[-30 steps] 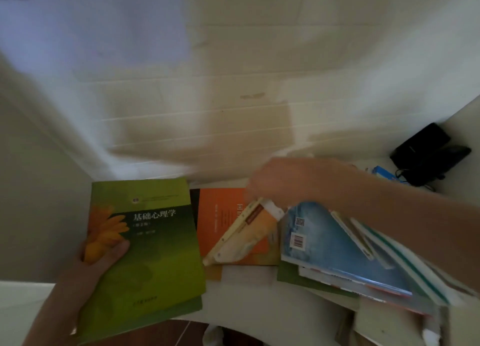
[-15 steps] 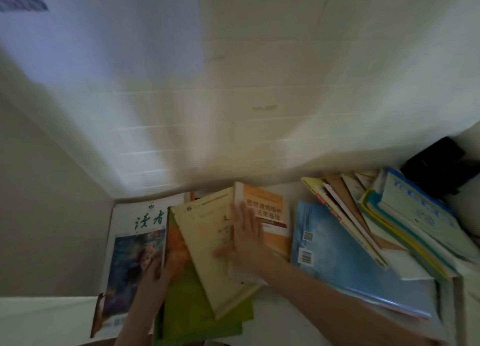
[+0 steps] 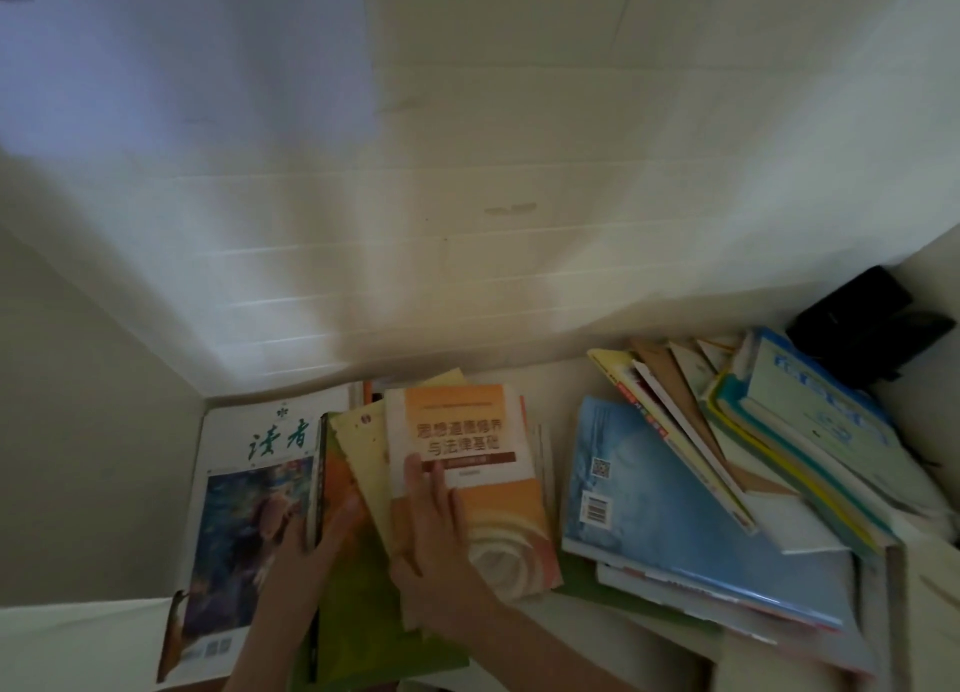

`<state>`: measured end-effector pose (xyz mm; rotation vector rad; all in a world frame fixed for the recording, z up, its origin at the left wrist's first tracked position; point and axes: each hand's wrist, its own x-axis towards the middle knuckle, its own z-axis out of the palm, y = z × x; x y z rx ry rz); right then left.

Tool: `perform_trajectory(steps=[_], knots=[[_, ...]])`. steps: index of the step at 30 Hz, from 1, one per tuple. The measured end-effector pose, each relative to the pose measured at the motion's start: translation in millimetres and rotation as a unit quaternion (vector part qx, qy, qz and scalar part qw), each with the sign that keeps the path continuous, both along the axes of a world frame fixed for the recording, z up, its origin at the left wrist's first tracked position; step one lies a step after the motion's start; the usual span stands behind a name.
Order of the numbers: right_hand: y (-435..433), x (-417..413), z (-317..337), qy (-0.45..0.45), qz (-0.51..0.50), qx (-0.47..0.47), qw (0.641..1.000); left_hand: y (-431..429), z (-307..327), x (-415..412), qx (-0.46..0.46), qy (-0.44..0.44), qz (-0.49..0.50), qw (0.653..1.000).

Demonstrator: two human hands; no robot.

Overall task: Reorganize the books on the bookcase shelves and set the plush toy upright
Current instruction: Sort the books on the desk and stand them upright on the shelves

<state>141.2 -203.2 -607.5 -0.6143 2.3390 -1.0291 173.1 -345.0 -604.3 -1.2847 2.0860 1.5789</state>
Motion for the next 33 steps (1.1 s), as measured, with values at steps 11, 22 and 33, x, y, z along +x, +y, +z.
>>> perform_trajectory(steps=[11,22,33], knots=[[44,-70,-11,-0.121,-0.258,0.033,0.958,12,17,-1,0.012,-0.009,0.003,1.000],[28,-22,-21,-0.190,-0.287,-0.085,0.935,-5,9,1,0.131,0.033,0.031,0.990],[80,-59,24,-0.409,-0.149,-0.269,0.859,18,42,36,0.147,0.209,-0.095,0.962]])
